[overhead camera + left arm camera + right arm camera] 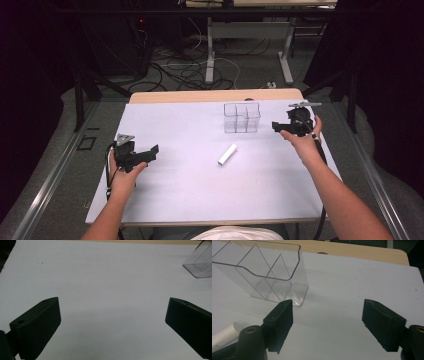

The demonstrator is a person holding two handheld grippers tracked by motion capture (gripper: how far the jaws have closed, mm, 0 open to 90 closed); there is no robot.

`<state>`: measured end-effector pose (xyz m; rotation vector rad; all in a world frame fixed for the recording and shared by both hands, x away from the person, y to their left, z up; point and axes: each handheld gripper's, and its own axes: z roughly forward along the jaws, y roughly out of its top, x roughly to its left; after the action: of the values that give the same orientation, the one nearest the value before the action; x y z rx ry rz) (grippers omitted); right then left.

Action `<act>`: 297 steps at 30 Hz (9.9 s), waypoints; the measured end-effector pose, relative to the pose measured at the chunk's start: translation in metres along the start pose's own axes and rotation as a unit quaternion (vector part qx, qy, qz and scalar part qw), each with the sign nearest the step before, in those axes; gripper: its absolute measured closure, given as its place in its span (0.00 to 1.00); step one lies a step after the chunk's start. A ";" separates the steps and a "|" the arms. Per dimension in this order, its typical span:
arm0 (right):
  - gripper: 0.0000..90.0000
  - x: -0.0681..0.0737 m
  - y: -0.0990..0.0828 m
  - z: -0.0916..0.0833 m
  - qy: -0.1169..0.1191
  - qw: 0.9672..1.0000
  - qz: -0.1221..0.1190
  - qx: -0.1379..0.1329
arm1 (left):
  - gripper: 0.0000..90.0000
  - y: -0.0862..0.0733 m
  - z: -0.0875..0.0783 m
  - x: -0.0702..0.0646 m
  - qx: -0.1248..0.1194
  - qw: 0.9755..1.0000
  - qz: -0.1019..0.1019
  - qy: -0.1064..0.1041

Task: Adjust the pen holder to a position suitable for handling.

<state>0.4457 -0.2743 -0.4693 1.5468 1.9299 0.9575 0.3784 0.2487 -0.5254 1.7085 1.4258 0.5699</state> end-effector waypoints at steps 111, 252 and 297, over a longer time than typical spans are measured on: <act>1.00 0.102 0.047 0.108 0.086 0.996 -0.021 0.004 | 0.00 -0.004 0.007 -0.001 0.020 1.000 0.009 -0.002; 0.07 0.042 -0.078 -0.008 0.090 0.994 -0.045 -0.032 | 0.71 0.014 0.106 -0.216 0.233 0.938 0.210 -0.150; 0.08 0.044 -0.078 -0.007 0.094 0.994 -0.041 -0.030 | 0.79 0.020 0.093 -0.217 0.182 0.955 0.175 -0.154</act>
<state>0.3807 -0.2426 -0.5225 1.3740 2.0550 1.1514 0.4055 0.0132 -0.5272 2.2569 1.0540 0.2102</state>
